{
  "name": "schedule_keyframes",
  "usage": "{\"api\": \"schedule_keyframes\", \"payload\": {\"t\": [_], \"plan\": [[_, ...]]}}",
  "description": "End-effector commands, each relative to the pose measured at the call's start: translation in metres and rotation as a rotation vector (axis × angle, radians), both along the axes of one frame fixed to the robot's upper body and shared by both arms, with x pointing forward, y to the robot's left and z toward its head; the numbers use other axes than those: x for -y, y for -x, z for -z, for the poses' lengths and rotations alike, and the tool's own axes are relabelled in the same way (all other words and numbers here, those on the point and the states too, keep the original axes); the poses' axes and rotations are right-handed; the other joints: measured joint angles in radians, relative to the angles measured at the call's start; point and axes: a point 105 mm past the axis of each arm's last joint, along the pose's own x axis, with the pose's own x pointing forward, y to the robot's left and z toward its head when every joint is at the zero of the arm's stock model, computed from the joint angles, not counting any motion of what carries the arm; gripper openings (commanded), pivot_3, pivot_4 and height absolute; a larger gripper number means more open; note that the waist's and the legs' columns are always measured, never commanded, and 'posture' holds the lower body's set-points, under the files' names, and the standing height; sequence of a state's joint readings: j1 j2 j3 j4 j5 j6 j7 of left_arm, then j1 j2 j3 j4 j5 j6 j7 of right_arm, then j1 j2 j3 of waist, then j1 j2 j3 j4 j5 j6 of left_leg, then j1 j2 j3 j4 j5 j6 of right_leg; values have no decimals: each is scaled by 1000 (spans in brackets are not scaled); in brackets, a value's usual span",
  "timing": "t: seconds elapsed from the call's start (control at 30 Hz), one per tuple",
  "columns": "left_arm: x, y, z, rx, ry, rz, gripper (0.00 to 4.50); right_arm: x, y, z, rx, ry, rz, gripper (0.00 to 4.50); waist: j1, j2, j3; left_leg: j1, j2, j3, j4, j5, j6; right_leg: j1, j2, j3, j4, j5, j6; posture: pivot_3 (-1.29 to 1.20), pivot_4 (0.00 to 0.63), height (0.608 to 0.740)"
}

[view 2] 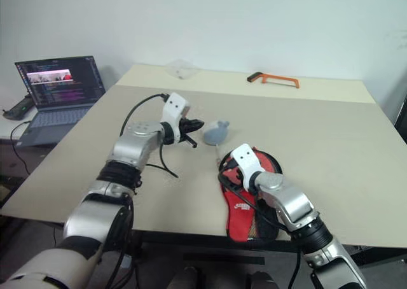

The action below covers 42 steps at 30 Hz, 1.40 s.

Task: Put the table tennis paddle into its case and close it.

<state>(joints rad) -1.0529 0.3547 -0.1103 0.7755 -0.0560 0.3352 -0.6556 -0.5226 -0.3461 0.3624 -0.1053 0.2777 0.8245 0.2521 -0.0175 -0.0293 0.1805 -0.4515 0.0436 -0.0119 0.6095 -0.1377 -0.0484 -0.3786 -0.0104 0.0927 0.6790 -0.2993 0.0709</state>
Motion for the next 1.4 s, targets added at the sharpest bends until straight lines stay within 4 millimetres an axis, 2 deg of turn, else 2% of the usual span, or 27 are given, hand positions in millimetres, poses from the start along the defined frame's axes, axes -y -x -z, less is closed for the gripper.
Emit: {"api": "schedule_keyframes", "payload": {"t": [0.03, 0.17, 0.43, 0.6, 0.8, 0.9, 1.13, 1.27, 1.4], "plan": [[10, -4, -24, 79, -4, 27, 0, 56, 1, 40, -139, 157, 168, 4471, 3, 0, 0, 0, -1, 1, 0, 0, 0, 1, -1, 0, 0, 0, 0, 0, 150, 740], [12, -5, -22, 76, -10, 40, 0, 65, 2, 38, -144, 158, 187, 4471, 13, 0, 0, 0, -1, 2, 0, 1, 1, 1, -2, 0, 0, 0, 1, 0, 150, 740], [16, -9, -6, 11, -61, 39, 0, 70, 4, 38, -169, 145, 196, 4471, 25, 0, 0, -1, -3, 2, 0, 1, 1, 1, -5, 0, -1, 0, 1, 0, 150, 740], [36, -15, -9, 7, 8, 33, 0, 71, 7, 41, -182, 144, 191, 4471, 32, -1, -1, -1, -6, 2, 0, 1, 2, 0, -9, -3, -6, 0, 2, 0, 150, 740], [58, -13, 5, -39, -7, 46, 0, 68, 8, 41, -177, 152, 180, 4471, 32, -1, -1, -1, -7, 3, 0, 2, 3, 0, -10, -2, -7, 0, 3, 0, 150, 740], [56, -16, 0, -43, 6, 20, 566, 68, 9, 41, -175, 158, 178, 4500, 32, -1, -1, -1, -7, 2, 0, 2, 3, 4, -10, -3, -7, 0, 3, 0, 150, 740], [48, -19, -6, -6, -8, -11, 2937, 67, 10, 42, -172, 165, 181, 4500, 32, -1, -1, -1, -9, 1, -1, 2, 3, 4, -11, -3, -8, 0, 4, 0, 150, 740], [54, -16, -1, -33, 0, 17, 4326, 64, 10, 41, -170, 162, 171, 4500, 32, -1, -1, -2, -9, 1, -1, 2, 3, 4, -11, -4, -8, 1, 6, 0, 150, 740], [63, -13, -2, -51, 37, 64, 4435, 63, 11, 40, -169, 167, 167, 4500, 32, -1, -1, -2, -10, 0, -1, 2, 3, 4, -12, -4, -8, 0, 4, 0, 150, 740]]}}
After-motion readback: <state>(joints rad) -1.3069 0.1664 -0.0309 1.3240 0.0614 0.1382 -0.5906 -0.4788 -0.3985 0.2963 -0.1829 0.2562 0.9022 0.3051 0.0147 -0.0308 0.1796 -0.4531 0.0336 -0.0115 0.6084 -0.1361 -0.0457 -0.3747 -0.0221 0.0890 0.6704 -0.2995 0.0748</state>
